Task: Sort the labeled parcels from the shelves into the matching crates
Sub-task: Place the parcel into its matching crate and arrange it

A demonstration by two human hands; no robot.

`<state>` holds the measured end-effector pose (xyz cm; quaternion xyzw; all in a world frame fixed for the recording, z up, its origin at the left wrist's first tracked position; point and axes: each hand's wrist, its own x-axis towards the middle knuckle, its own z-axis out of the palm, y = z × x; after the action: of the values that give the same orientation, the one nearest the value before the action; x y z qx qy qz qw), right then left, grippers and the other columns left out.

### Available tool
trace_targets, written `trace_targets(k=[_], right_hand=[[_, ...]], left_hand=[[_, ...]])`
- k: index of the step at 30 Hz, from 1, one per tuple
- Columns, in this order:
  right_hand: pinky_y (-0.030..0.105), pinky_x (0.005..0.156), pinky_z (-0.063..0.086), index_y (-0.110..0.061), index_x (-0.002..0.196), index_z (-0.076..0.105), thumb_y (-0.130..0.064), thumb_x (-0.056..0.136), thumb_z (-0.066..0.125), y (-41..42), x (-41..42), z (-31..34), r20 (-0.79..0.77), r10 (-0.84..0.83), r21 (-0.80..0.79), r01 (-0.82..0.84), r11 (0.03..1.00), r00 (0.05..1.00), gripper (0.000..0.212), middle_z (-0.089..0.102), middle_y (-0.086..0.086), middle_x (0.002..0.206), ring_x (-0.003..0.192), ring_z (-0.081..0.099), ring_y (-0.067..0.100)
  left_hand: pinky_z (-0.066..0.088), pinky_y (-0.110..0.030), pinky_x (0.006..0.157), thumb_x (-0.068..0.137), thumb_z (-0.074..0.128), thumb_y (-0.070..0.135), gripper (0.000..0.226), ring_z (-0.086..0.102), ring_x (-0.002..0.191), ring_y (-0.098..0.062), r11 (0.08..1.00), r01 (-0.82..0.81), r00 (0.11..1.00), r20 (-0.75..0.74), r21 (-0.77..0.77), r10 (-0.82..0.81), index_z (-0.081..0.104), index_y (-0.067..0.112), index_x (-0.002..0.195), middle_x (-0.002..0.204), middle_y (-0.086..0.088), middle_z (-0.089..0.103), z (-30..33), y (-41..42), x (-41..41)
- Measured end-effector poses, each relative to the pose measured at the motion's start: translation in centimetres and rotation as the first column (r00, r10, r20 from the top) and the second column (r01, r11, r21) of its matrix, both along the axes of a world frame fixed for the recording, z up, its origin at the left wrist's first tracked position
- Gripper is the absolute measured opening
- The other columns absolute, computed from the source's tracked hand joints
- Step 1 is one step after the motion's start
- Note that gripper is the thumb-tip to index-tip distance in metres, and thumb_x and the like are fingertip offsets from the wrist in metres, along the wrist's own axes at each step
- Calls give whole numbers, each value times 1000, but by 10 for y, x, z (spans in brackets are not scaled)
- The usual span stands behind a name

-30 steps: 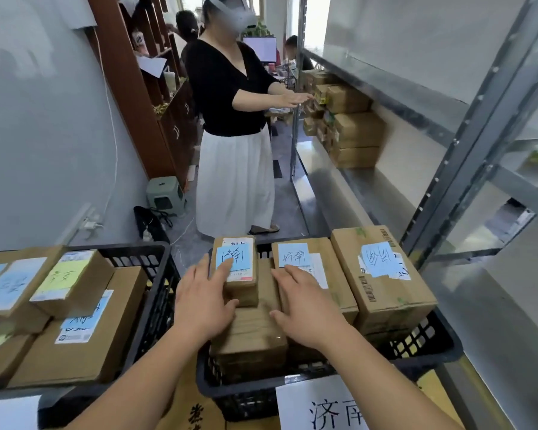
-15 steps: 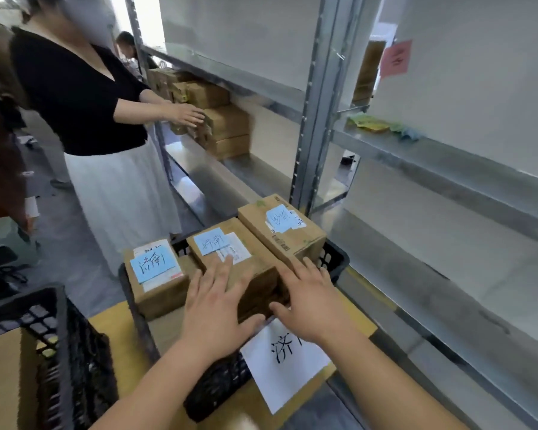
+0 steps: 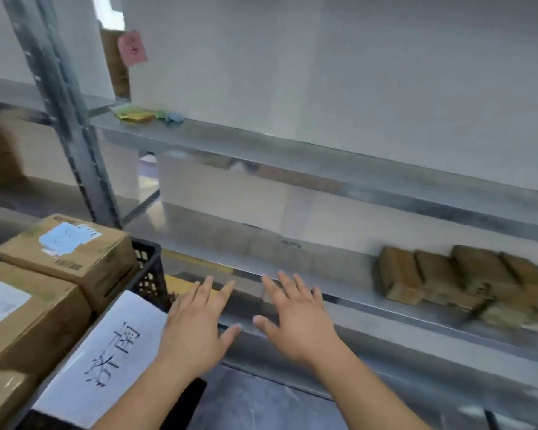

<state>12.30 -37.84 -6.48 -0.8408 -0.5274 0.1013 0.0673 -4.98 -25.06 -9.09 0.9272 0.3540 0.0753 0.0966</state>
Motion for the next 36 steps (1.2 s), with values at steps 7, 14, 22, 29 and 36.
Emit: trace_targets(k=[7, 14, 22, 29, 36], right_hand=[[51, 126, -2, -45, 160, -5, -72, 96, 37, -113, 127, -2, -6, -233, -19, 233, 972, 972, 81, -7, -6, 171, 158, -9, 23], [52, 126, 2, -41, 161, -2, -67, 97, 43, -192, 235, -17, -56, -312, -49, 309, 950, 948, 82, -4, -4, 172, 158, -5, 23], [53, 126, 4, -40, 161, 1, -66, 97, 45, -224, 302, -42, -138, -333, -79, 325, 942, 933, 82, -2, -4, 172, 158, -2, 23], [52, 126, 9, -41, 162, 3, -64, 97, 47, -216, 343, -63, -180, -364, -118, 348, 930, 914, 82, -2, -3, 172, 158, 0, 25], [51, 123, 24, -38, 161, 6, -63, 95, 52, -184, 375, -84, -187, -397, -212, 358, 909, 898, 85, 7, 2, 171, 156, 8, 30]], left_hand=[[12, -41, 124, 91, 41, 73, 82, 2, 155, -23, 981, 192, 980, -45, -25, -193, 0, 46, 157, 169, -1, 7, -1, -85, 144], [11, -39, 124, 92, 40, 72, 82, 4, 155, -24, 953, 300, 949, -89, -36, -302, -3, 46, 157, 169, -2, 3, -10, -152, 269], [14, -41, 125, 92, 44, 70, 83, 8, 155, -25, 947, 294, 935, -169, -131, -313, -1, 45, 157, 169, -3, 4, -36, -181, 338], [21, -43, 123, 91, 48, 68, 84, 13, 153, -27, 931, 306, 918, -195, -201, -344, 0, 47, 157, 168, -5, 10, -53, -174, 389], [30, -45, 118, 89, 56, 61, 84, 20, 150, -33, 890, 359, 887, -194, -283, -419, 9, 46, 156, 167, -8, 13, -70, -156, 450]])
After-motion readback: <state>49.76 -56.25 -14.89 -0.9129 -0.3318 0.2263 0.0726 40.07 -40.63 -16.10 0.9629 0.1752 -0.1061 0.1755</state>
